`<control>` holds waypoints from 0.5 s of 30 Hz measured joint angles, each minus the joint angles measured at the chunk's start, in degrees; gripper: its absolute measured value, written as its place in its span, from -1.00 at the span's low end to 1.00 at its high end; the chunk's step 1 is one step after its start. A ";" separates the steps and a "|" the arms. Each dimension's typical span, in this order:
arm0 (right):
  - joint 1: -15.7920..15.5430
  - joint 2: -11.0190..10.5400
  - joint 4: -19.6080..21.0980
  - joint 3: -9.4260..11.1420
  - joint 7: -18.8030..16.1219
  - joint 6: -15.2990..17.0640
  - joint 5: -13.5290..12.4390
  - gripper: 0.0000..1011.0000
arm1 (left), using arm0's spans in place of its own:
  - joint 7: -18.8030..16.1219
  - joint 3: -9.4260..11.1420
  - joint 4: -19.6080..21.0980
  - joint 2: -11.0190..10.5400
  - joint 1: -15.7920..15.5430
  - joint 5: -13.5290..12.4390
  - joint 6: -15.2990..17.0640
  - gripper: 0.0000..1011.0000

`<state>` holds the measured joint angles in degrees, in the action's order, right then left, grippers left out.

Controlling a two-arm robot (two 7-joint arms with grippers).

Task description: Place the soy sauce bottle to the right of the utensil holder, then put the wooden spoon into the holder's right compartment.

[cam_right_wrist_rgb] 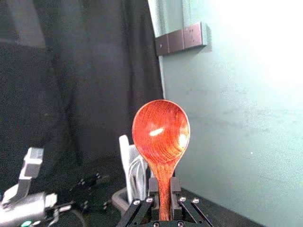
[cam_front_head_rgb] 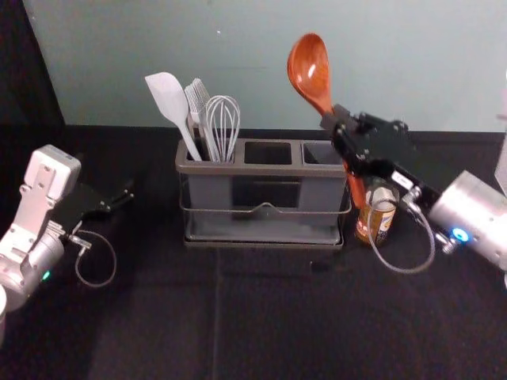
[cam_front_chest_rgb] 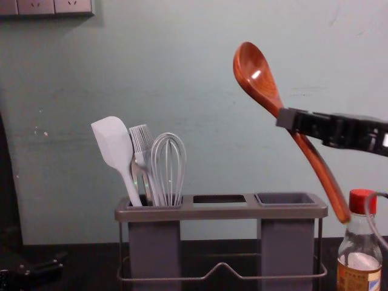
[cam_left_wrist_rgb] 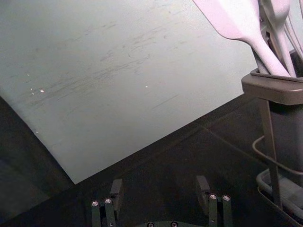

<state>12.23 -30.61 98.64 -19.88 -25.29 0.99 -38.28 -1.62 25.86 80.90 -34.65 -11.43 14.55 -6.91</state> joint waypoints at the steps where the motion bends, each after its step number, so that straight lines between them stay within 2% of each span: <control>1: 0.82 0.61 -0.70 -0.22 0.26 -0.17 0.41 -0.71 | 0.00 0.00 0.00 0.00 0.00 0.00 0.00 0.99; 15: 6.10 5.50 -7.20 -1.17 1.43 -0.94 2.83 -0.71 | 0.00 0.00 0.00 0.00 0.00 -0.01 0.00 0.99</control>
<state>18.33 -25.11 91.43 -21.05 -23.86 0.04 -35.45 -1.62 25.86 80.90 -34.65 -11.43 14.55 -6.91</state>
